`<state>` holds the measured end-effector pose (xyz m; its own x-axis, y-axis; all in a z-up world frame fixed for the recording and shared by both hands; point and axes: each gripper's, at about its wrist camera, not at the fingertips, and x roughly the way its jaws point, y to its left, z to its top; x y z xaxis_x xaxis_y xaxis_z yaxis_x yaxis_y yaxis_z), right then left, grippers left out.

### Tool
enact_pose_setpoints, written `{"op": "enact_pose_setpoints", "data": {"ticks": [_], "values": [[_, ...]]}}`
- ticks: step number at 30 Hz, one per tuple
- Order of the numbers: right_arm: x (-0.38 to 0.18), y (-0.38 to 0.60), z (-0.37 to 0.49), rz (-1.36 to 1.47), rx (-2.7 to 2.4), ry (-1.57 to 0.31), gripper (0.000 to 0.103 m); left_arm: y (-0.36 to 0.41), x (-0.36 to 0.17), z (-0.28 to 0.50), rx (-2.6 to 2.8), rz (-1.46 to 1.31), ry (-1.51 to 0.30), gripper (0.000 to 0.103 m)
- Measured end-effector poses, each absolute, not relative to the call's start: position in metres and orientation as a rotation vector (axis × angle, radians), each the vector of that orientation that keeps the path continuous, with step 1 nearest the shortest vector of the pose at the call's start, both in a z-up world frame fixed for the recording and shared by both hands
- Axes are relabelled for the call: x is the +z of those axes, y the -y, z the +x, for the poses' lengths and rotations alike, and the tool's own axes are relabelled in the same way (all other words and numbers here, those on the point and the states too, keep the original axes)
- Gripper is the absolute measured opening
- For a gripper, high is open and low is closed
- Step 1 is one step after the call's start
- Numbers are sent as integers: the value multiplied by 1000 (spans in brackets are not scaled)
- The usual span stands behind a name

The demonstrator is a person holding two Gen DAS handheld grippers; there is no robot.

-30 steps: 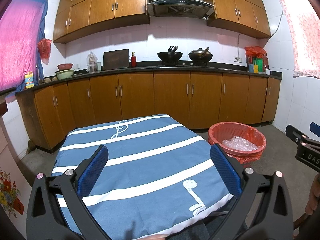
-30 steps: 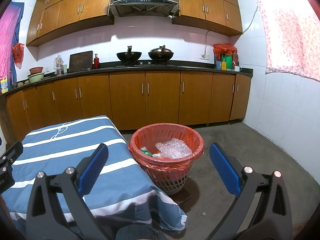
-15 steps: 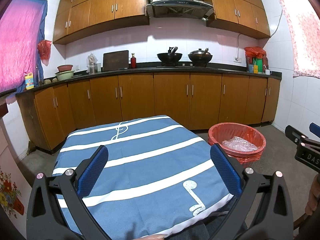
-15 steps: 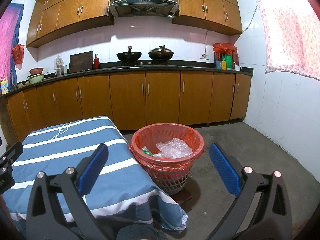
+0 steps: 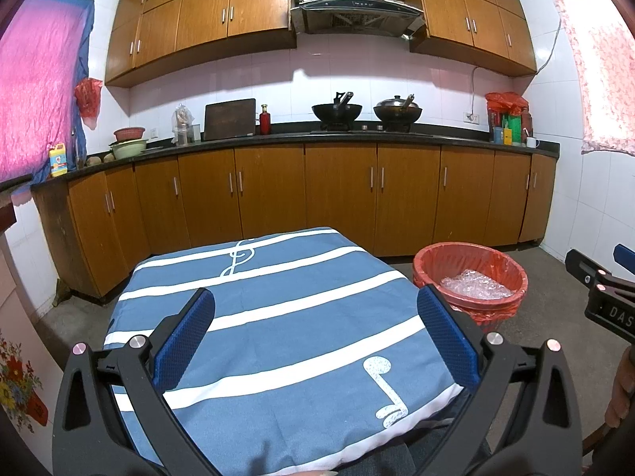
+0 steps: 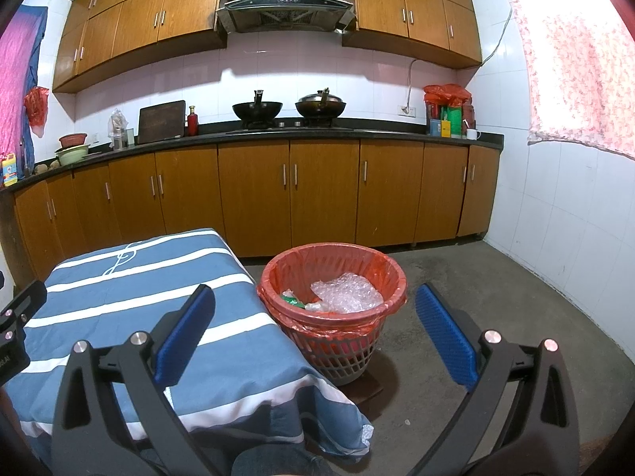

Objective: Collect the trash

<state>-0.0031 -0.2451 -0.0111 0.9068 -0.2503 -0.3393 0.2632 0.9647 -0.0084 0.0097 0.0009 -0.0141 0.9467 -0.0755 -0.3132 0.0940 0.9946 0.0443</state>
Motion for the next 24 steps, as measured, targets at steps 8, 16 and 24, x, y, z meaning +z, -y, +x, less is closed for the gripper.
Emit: {"op": "enact_pose_setpoints", "data": {"ticks": [8, 16, 24], "values": [[-11, 245, -3, 39, -265, -345, 99, 0, -14, 9, -87, 59, -317, 101], [-12, 245, -3, 39, -265, -346, 99, 2, -12, 8, -91, 58, -321, 101], [-12, 244, -4, 40, -265, -346, 99, 0, -12, 8, -90, 55, -322, 101]]}}
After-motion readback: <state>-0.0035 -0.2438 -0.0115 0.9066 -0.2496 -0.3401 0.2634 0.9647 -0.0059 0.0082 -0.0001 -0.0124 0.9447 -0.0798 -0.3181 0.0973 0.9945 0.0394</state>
